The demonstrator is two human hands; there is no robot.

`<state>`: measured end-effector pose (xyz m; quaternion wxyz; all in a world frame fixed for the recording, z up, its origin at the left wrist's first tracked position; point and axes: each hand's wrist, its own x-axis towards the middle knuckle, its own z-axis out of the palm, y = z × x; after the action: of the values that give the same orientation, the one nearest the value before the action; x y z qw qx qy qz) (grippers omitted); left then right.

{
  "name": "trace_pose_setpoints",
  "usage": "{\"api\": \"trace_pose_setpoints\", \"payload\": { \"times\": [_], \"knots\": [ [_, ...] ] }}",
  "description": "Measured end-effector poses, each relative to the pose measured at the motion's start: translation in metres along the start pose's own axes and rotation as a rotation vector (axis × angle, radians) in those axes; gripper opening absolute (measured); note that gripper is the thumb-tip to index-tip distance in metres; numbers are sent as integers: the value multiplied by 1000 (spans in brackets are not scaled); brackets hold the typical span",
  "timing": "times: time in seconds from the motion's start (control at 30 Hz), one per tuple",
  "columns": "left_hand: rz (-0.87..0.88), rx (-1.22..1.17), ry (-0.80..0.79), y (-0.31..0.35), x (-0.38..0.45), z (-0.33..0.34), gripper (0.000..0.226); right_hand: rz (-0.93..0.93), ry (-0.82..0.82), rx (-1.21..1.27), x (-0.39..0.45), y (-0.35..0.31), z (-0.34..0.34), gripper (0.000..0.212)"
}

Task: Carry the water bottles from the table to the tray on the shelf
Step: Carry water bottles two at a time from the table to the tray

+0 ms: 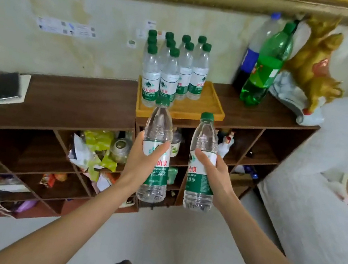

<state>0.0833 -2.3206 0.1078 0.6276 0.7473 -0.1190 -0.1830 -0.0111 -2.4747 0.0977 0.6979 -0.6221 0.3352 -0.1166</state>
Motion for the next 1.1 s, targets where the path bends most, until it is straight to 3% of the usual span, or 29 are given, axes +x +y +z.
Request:
{"api": "trace_pose_setpoints", "payload": {
  "times": [0.07, 0.23, 0.3, 0.37, 0.43, 0.53, 0.77, 0.93, 1.1],
  "knots": [
    [42, -1, 34, 7, 41, 12, 87, -29, 10, -70, 41, -15, -2, 105],
    [197, -27, 63, 25, 137, 41, 79, -134, 68, -117, 131, -53, -5, 113],
    [272, -23, 57, 32, 167, 51, 70, -188, 66, -97, 160, -69, -9, 91],
    [299, 11, 59, 38, 196, 63, 69, -249, 44, -85, 190, -85, -16, 51],
    [309, 24, 68, 45, 217, 77, 67, -298, 21, -83, 215, -101, -22, 37],
    [313, 7, 130, 46, 238, 98, 55, -331, -42, -72, 252, -115, -31, 40],
    [300, -55, 451, 43, 268, 144, 58, -399, -266, -131, 325, -122, -46, 54],
    [298, 127, 663, 35, 278, 167, 61, -374, -384, -173, 358, -113, -52, 56],
    [285, 210, 715, 23, 282, 172, 68, -390, -435, -225, 364, -102, -50, 61]
  ]
}}
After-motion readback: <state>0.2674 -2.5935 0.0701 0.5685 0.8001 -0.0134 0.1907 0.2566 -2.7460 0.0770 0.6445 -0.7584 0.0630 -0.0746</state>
